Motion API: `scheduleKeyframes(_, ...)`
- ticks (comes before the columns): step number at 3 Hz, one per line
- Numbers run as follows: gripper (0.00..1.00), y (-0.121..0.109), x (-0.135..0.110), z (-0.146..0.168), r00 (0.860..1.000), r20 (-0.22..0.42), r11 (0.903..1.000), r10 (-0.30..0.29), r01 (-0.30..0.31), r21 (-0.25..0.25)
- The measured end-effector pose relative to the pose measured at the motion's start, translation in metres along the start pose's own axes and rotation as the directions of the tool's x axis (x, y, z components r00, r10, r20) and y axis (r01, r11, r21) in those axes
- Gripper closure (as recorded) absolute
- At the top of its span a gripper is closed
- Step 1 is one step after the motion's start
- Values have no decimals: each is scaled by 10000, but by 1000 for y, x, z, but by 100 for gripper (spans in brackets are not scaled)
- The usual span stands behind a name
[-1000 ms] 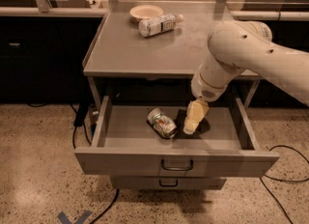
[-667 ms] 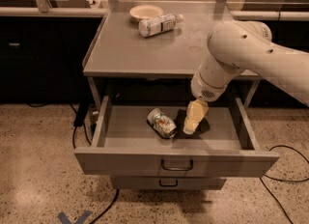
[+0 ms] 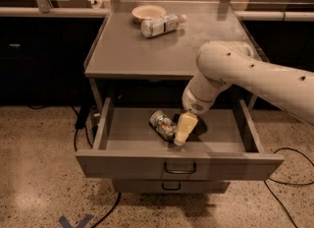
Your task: Pick 7up can from top drawer and place on counter
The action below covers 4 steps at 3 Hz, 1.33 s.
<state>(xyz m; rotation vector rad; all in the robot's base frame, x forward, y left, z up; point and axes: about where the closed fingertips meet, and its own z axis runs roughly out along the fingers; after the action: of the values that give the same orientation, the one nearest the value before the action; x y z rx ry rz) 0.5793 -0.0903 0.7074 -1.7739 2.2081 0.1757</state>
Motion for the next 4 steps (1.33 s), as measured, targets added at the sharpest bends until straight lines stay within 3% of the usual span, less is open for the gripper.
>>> scheduleKeyframes(1, 0, 2, -54, 58, 9991, 261, 9978, -340, 354, -552)
scheduleKeyframes(2, 0, 2, -55, 59, 9991, 259, 9978, -342, 356, -557)
scheduleKeyframes(3, 0, -6, -76, 106, 9982, 280, 9952, -536, 557, -811)
scheduleKeyframes(4, 0, -6, -76, 106, 9982, 280, 9952, -535, 556, -805)
